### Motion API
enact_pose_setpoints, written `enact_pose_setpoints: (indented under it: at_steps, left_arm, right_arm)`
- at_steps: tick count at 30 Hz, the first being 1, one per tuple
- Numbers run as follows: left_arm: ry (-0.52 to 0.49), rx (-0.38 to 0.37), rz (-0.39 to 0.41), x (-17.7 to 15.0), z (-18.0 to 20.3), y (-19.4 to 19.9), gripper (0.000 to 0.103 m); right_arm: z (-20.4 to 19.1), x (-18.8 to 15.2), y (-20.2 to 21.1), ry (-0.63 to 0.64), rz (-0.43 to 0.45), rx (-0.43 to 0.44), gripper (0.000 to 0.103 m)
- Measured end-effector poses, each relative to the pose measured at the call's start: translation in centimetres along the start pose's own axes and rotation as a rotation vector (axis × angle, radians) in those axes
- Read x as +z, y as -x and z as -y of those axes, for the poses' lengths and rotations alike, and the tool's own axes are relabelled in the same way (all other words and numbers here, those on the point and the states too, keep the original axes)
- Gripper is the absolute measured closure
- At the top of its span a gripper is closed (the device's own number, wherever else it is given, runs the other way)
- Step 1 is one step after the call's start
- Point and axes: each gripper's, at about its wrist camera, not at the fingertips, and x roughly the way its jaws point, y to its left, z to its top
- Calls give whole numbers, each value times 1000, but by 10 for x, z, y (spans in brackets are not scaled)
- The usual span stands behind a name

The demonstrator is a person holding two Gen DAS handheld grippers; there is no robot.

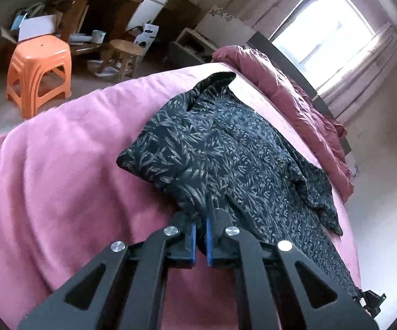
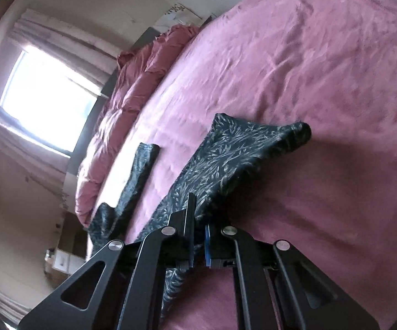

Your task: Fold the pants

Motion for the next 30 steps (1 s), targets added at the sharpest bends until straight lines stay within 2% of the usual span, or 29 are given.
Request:
enact_pose_setpoints:
  at_steps: [7, 10, 12, 15, 19, 24, 27, 28, 29, 30]
  left_arm:
    - [3, 17, 16, -18, -18, 20, 99]
    - [21, 38, -9, -24, -27, 11, 98]
    - [-11, 77, -19, -29, -26, 3, 98]
    - [-94, 135, -3, -33, -15, 1, 96]
    - [-74, 147, 14, -36, -18, 6, 88]
    - [-65, 155, 150, -39, -10, 34, 52]
    - [-97, 183, 266, -40, 2, 57, 45]
    - [-109, 183, 294, -40, 5, 62, 45]
    - [-123, 187, 323, -40, 10, 68, 44]
    - [-131, 185, 342, -39, 15, 72, 43]
  right_arm:
    - [14, -2, 25, -11, 13, -46, 99]
    - [28, -7, 13, -77, -47, -118, 99]
    - [35, -8, -2, -98, -111, -178, 99]
    - [45, -8, -8, -143, -128, -169, 99]
    - [52, -8, -3, -180, -109, -139, 94]
    - [71, -2, 6, -242, -48, -94, 83]
    - [79, 6, 3, -248, -28, -89, 83]
    - [78, 8, 3, -229, -23, -90, 87]
    - [73, 10, 6, -189, -10, -112, 98]
    - [69, 12, 12, -159, 18, -135, 98]
